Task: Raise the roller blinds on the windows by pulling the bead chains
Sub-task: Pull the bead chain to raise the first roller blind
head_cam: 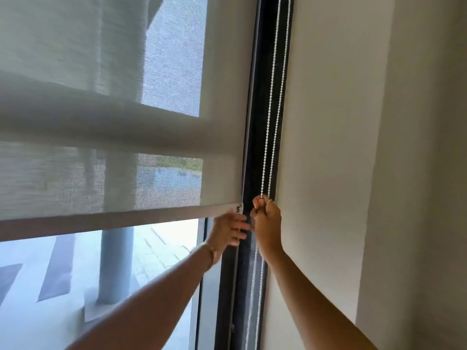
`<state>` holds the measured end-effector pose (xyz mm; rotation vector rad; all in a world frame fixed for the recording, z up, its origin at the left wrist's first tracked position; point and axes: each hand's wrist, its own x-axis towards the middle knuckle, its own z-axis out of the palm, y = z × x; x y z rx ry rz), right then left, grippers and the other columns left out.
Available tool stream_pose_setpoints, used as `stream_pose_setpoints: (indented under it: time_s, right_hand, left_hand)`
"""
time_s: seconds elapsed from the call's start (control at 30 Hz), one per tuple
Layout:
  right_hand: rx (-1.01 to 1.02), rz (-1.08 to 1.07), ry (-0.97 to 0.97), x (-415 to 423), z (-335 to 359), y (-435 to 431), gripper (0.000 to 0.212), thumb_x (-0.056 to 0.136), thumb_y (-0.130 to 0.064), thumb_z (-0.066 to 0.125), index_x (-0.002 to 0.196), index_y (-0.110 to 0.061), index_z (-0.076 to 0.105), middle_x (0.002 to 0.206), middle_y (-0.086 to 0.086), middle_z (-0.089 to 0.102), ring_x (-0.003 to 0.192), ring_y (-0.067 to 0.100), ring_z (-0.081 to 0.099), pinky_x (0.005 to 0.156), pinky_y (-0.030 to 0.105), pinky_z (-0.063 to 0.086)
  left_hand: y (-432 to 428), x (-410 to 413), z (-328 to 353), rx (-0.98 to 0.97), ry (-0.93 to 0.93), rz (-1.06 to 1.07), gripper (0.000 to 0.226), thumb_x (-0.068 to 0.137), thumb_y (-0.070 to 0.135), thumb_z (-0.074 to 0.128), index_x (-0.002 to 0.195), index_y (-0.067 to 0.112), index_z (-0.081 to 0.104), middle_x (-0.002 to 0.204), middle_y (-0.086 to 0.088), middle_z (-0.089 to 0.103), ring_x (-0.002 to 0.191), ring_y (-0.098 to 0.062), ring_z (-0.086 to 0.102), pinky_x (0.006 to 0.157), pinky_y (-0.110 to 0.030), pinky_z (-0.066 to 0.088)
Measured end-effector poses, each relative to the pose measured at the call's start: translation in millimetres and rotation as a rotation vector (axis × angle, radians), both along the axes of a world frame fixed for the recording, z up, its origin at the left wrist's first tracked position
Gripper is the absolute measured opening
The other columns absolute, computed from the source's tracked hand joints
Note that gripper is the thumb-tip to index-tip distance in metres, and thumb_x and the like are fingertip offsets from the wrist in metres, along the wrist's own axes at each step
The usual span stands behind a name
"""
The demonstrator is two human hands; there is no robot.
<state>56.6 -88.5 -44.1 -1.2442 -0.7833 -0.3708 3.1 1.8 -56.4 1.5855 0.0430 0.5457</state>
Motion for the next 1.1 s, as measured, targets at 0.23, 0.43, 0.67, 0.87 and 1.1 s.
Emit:
stream_pose_setpoints:
  time_s: [0.23,0.43,0.67,0.87,1.1]
  right_hand:
    - [-0.066,-0.014,0.141,-2,-37,8,0.04,0.093,-0.008,0.039,0.06,-0.029,0.049,0.054,-0.008,0.044,0.043,0.003,0.036,0.044,0.019,0.029]
    - [-0.048,-0.084,0.114,-7,-52,12,0.038,0.095,-0.007,0.042,0.064,-0.029,0.051,0.057,-0.011,0.048,0.051,0.004,0.044,0.054,0.018,0.035]
    - [-0.062,-0.162,0.091,-13,-62,12,0.037,0.095,-0.004,0.042,0.07,-0.028,0.055,0.068,-0.006,0.06,0.063,0.012,0.057,0.06,0.024,0.046]
    - [-0.095,-0.136,0.15,-5,-92,7,0.034,0.096,-0.007,0.043,0.073,-0.028,0.057,0.065,-0.008,0.056,0.06,0.01,0.052,0.06,0.027,0.047]
    - [-0.086,0.113,0.297,-7,-134,-9,0.031,0.096,-0.001,0.04,0.074,-0.009,0.06,0.06,0.003,0.047,0.043,0.002,0.045,0.046,0.012,0.035]
  left_hand:
    - [-19,-2,91,-0.009,-0.219,-0.025,0.043,0.101,0.03,0.023,0.118,0.007,0.055,0.104,-0.011,0.066,0.085,-0.021,0.063,0.072,-0.03,0.049]
    - [-45,-1,133,-0.049,-0.307,-0.072,0.042,0.101,0.029,0.025,0.117,0.006,0.056,0.097,-0.007,0.066,0.075,-0.018,0.062,0.071,-0.03,0.051]
    - [-55,-2,165,-0.118,-0.289,-0.048,0.034,0.099,0.011,0.028,0.12,0.005,0.055,0.1,-0.003,0.066,0.065,-0.011,0.058,0.056,-0.021,0.047]
    - [-57,9,152,0.069,-0.306,0.044,0.037,0.098,0.013,0.028,0.081,0.017,0.061,0.063,0.003,0.045,0.046,-0.007,0.03,0.044,-0.019,0.027]
    - [-58,29,96,0.106,-0.423,0.17,0.039,0.081,-0.006,0.031,0.057,0.02,0.048,0.057,0.002,0.042,0.053,-0.011,0.034,0.049,-0.023,0.028]
